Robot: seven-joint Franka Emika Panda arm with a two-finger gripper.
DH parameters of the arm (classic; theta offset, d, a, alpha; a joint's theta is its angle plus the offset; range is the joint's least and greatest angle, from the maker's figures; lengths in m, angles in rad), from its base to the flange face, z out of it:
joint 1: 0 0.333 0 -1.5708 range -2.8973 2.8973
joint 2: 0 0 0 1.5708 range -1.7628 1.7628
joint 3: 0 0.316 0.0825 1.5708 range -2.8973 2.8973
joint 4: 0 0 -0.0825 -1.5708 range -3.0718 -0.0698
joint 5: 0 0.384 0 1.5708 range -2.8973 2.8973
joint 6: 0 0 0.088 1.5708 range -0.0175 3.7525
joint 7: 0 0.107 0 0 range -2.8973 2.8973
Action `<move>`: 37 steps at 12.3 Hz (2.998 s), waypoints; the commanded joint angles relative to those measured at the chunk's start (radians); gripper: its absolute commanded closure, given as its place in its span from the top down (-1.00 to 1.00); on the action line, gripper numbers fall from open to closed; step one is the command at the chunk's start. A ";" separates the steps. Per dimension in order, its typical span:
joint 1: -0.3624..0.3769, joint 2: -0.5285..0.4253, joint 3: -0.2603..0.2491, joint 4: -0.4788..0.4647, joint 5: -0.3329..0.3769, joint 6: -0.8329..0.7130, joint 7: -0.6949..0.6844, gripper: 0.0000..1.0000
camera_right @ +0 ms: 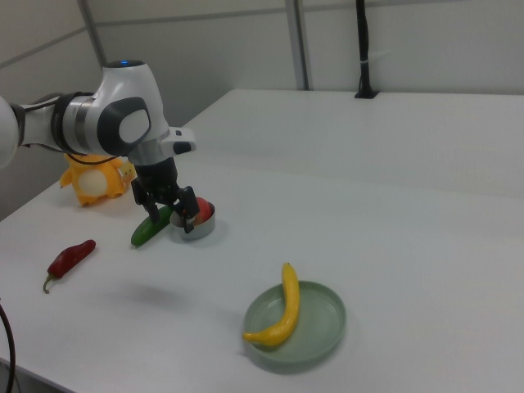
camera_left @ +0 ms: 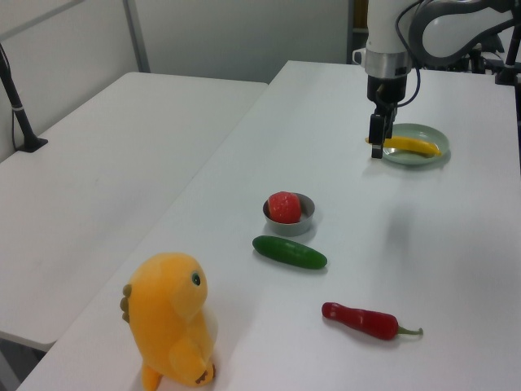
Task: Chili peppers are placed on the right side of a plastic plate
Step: 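Move the open gripper over to the red chili pepper, then lower the gripper and close it on the red chili pepper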
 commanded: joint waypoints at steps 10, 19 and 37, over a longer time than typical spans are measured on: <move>0.000 0.046 0.284 0.021 0.042 0.001 0.340 1.00; 0.153 0.253 0.361 0.139 -0.051 0.205 0.585 1.00; 0.249 0.457 0.353 0.216 -0.254 0.242 0.607 -0.76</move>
